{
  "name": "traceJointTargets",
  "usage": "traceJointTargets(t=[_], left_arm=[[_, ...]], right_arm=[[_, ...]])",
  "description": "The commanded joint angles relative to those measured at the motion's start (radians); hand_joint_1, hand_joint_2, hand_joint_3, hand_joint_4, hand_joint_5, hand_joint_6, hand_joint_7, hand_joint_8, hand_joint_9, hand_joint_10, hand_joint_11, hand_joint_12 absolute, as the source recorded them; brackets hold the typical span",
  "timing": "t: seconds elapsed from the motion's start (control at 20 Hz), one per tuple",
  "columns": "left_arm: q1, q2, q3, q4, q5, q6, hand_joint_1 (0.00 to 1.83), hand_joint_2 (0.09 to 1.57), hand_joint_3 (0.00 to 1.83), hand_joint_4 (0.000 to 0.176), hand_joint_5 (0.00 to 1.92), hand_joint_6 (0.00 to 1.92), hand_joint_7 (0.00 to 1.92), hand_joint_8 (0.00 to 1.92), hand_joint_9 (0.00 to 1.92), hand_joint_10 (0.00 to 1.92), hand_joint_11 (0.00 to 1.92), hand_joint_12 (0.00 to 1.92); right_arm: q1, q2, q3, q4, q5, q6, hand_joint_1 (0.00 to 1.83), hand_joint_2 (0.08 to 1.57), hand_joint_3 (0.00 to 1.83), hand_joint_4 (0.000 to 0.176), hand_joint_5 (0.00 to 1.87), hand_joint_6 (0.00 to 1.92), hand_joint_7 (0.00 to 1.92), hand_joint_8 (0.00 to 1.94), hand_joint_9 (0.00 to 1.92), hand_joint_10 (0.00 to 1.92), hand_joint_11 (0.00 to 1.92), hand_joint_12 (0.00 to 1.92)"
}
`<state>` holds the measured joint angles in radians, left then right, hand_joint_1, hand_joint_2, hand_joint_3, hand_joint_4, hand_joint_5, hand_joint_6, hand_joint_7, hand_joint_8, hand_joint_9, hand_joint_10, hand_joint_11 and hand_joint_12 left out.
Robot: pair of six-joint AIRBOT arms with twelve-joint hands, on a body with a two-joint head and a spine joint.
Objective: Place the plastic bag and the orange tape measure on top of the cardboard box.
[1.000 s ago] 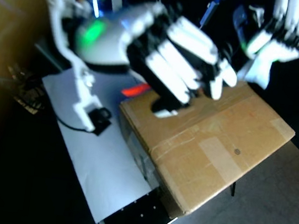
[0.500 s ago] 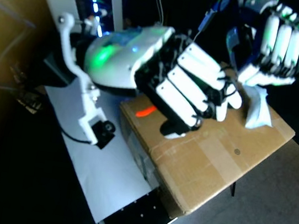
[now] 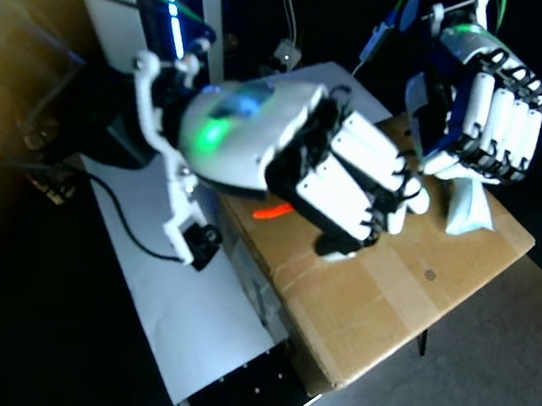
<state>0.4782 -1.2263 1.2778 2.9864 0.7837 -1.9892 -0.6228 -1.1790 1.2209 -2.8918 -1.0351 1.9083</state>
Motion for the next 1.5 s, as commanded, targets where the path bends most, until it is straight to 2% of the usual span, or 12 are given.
traceJointTargets(t=[0.0, 0.1, 0.2, 0.3, 0.35, 0.4, 0.45, 0.7, 0.9, 1.2, 1.35, 1.45], left_arm=[[-0.005, -0.005, 0.003, 0.026, 0.118, -0.008, 1.34, 1.26, 0.0, 0.0, 0.57, 1.29, 0.73, 1.38, 0.74, 1.63, 0.73, 1.67], [-0.005, -0.005, 0.003, 0.026, 0.118, -0.009, 1.34, 1.25, 0.0, 0.0, 0.59, 1.29, 0.74, 1.35, 0.76, 1.6, 0.73, 1.66], [-0.005, -0.004, 0.003, 0.026, 0.118, -0.008, 1.35, 1.23, 0.0, 0.0, 0.67, 1.06, 0.78, 1.37, 0.83, 1.63, 0.85, 1.79], [-0.005, -0.002, 0.002, 0.026, 0.119, -0.009, 1.34, 1.22, 0.0, 0.0, 0.71, 1.27, 0.77, 1.3, 0.74, 1.52, 0.61, 1.76], [-0.004, -0.001, 0.002, 0.026, 0.119, -0.01, 1.15, 1.25, 0.0, 0.009, 0.74, 1.39, 0.71, 1.37, 0.48, 1.17, 0.2, 1.87], [-0.004, 0.0, 0.002, 0.026, 0.119, -0.013, 1.1, 1.24, 0.0, 0.0, 0.73, 1.35, 0.59, 0.76, 0.41, 1.13, 0.13, 1.86], [-0.002, 0.003, 0.001, 0.026, 0.121, -0.023, 1.2, 1.13, 0.0, 0.0, 0.61, 0.64, 0.54, 0.63, 0.34, 1.21, 0.15, 1.88], [0.013, 0.022, -0.012, 0.026, 0.165, -0.061, 1.21, 1.06, 0.0, 0.0, 0.62, 0.05, 0.46, 0.4, 0.2, 1.1, 0.0, 1.81], [0.018, 0.033, -0.025, 0.026, 0.187, -0.062, 1.22, 1.08, 0.0, 0.0, 0.55, 0.0, 0.42, 0.04, 0.16, 0.7, 0.0, 1.54], [0.02, 0.065, -0.058, 0.026, 0.228, -0.063, 1.16, 1.07, 0.0, 0.0, 0.58, 0.01, 0.46, 0.03, 0.1, 0.99, 0.0, 1.74], [0.028, 0.113, -0.099, 0.026, 0.292, -0.064, 1.18, 1.11, 0.01, 0.0, 0.58, 0.01, 0.48, 0.03, 0.14, 0.95, 0.0, 1.73], [0.043, 0.157, -0.134, 0.026, 0.355, -0.064, 1.15, 1.11, 0.0, 0.0, 0.6, 0.02, 0.52, 0.05, 0.15, 1.13, 0.08, 1.79]], right_arm=[[0.009, 0.0, 0.006, -0.012, -0.127, 0.0, 1.19, 1.18, 0.0, 0.0, 0.86, 1.12, 0.85, 1.33, 0.73, 1.53, 0.56, 1.92], [0.005, -0.005, 0.007, -0.011, -0.127, 0.004, 1.21, 1.19, 0.0, 0.0, 0.87, 1.02, 0.8, 1.46, 0.63, 1.55, 0.56, 1.87], [0.005, -0.01, 0.007, -0.01, -0.127, 0.004, 1.07, 1.06, 0.0, 0.0, 0.61, 0.54, 0.48, 1.15, 0.49, 1.5, 0.47, 1.82], [0.004, -0.01, 0.007, -0.007, -0.128, 0.022, 0.99, 1.07, 0.0, 0.0, 0.51, 0.46, 0.35, 1.11, 0.33, 1.49, 0.31, 1.82], [0.003, -0.01, 0.007, -0.007, -0.129, 0.038, 0.97, 1.08, 0.0, 0.0, 0.5, 0.42, 0.34, 1.01, 0.31, 1.41, 0.26, 1.78], [0.002, -0.01, 0.007, -0.007, -0.13, 0.058, 0.89, 1.09, 0.0, 0.0, 0.5, 0.33, 0.34, 0.92, 0.29, 1.36, 0.24, 1.76], [0.0, -0.01, 0.007, -0.007, -0.131, 0.061, 0.81, 1.1, 0.0, 0.0, 0.49, 0.31, 0.34, 0.92, 0.3, 1.34, 0.25, 1.75], [-0.001, -0.009, 0.005, -0.007, -0.139, 0.078, 0.64, 1.05, 0.0, 0.0, 0.5, 0.2, 0.38, 0.9, 0.34, 1.28, 0.25, 1.73], [-0.003, -0.007, 0.004, -0.007, -0.147, 0.098, 0.66, 1.03, 0.0, 0.0, 0.55, 0.11, 0.39, 1.01, 0.4, 1.49, 0.4, 1.89], [-0.027, 0.015, -0.007, -0.008, -0.201, 0.187, 0.66, 1.07, 0.0, 0.0, 0.52, 0.17, 0.39, 0.94, 0.2, 1.31, 0.0, 1.89], [-0.031, 0.061, -0.055, -0.031, -0.26, 0.187, 0.68, 1.12, 0.0, 0.0, 0.51, 0.22, 0.55, 0.69, 0.37, 1.14, 0.12, 1.76], [-0.049, 0.104, -0.098, -0.033, -0.334, 0.187, 0.73, 1.1, 0.0, 0.0, 0.54, 0.18, 0.48, 0.9, 0.36, 1.27, 0.1, 1.87]])
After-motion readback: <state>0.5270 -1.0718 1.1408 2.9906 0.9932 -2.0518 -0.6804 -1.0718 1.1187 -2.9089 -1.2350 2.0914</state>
